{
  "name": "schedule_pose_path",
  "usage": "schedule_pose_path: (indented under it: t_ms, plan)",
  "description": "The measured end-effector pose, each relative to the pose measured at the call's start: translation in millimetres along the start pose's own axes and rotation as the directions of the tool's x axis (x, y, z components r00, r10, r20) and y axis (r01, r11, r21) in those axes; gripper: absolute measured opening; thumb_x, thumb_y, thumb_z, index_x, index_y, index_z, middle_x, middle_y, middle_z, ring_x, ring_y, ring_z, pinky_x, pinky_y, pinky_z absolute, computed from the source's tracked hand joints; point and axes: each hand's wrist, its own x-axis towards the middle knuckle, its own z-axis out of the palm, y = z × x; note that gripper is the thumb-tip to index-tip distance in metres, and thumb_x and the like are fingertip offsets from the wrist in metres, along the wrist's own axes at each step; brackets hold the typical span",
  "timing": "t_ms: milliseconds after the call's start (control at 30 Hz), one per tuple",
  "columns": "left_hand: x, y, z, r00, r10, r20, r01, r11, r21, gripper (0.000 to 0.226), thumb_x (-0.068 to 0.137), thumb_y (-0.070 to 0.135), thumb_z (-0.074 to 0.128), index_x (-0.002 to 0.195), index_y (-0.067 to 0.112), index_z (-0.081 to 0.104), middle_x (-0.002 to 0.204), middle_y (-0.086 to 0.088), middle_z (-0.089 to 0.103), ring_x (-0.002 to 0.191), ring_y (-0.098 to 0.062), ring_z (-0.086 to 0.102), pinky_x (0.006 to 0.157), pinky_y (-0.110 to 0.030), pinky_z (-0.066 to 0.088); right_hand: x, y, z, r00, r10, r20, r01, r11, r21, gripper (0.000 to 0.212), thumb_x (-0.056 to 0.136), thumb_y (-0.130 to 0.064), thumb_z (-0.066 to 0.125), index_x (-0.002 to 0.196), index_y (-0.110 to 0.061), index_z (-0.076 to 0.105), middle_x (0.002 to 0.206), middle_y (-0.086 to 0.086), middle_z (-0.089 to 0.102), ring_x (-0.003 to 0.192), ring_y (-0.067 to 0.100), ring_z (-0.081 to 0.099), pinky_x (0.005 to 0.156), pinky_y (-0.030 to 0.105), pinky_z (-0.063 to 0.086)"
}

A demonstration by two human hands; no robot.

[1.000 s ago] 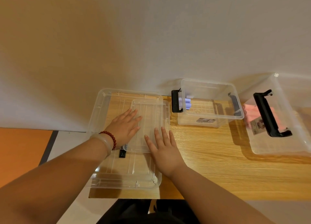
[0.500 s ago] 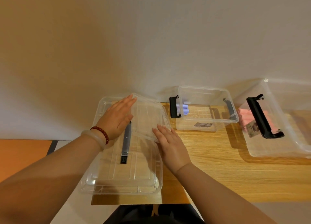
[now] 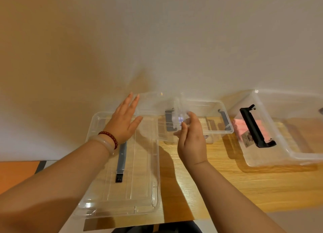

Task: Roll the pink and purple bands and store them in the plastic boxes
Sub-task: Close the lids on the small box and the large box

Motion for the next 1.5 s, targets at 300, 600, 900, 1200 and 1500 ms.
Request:
schedule_pose_path:
  t_ms: [300, 600, 900, 1200, 1500]
  plan:
    - [5.9, 23.2, 29.5, 0.968, -0.034, 0.249, 0.020, 0.998, 0.060, 0.064, 0.100, 0.046, 0.031, 0.150, 0.036, -0.007, 0.161, 0.003, -0.017, 0.149, -0.020, -0.004, 0.120, -0.040, 0.009, 14.2, 23.5, -18.3, 0.987, 0.135, -0.082, -0.146, 0.978, -0.151, 0.053, 0.103, -0.013, 0.041, 0.154, -0.017, 0.026, 0.126, 0.008, 0.050, 0.079, 0.014, 0.052, 0.065, 0.034, 0.048]
    - [11.8, 48.1, 49.2, 0.934, -0.092, 0.345, 0.066, 0.994, 0.086, 0.061, 0.100, 0.049, 0.027, 0.152, 0.037, -0.004, 0.161, 0.001, -0.017, 0.149, -0.021, -0.009, 0.120, -0.042, 0.005, 37.7, 53.7, -36.6, 0.919, 0.379, -0.108, -0.394, 0.891, -0.228, 0.050, 0.105, -0.011, 0.036, 0.154, -0.014, 0.026, 0.144, 0.010, 0.046, 0.123, 0.025, 0.050, 0.087, 0.025, 0.039]
    - [29.7, 65.8, 65.0, 0.934, -0.109, 0.340, 0.092, 0.994, 0.067, 0.061, 0.100, 0.050, 0.028, 0.152, 0.038, -0.003, 0.161, 0.003, -0.016, 0.149, -0.017, -0.008, 0.120, -0.040, 0.007, 62.7, 94.6, -52.4, 0.858, 0.509, -0.074, -0.504, 0.804, -0.315, 0.051, 0.104, -0.011, 0.034, 0.154, -0.016, 0.026, 0.139, 0.013, 0.056, 0.118, 0.031, 0.057, 0.083, 0.034, 0.047]
    - [43.4, 90.7, 87.9, 0.936, -0.130, 0.328, 0.130, 0.991, 0.020, 0.057, 0.102, 0.045, 0.025, 0.152, 0.038, -0.001, 0.160, 0.002, -0.019, 0.149, -0.018, -0.005, 0.120, -0.039, 0.007, 82.9, 127.0, -61.7, 0.879, 0.476, -0.018, -0.449, 0.817, -0.361, 0.053, 0.099, -0.001, 0.040, 0.150, -0.015, 0.037, 0.150, 0.005, 0.045, 0.136, 0.025, 0.043, 0.107, 0.035, 0.038]
    - [60.5, 112.7, 104.4, 0.939, -0.169, 0.299, 0.149, 0.985, 0.091, 0.056, 0.103, 0.045, 0.020, 0.151, 0.038, -0.006, 0.160, -0.002, -0.021, 0.149, -0.017, -0.011, 0.117, -0.034, 0.000, 93.6, 134.5, -67.3, 0.896, 0.424, 0.130, -0.272, 0.758, -0.592, 0.059, 0.104, -0.048, 0.023, 0.155, -0.017, 0.024, 0.163, 0.006, 0.016, 0.151, 0.020, 0.006, 0.120, 0.040, 0.005]
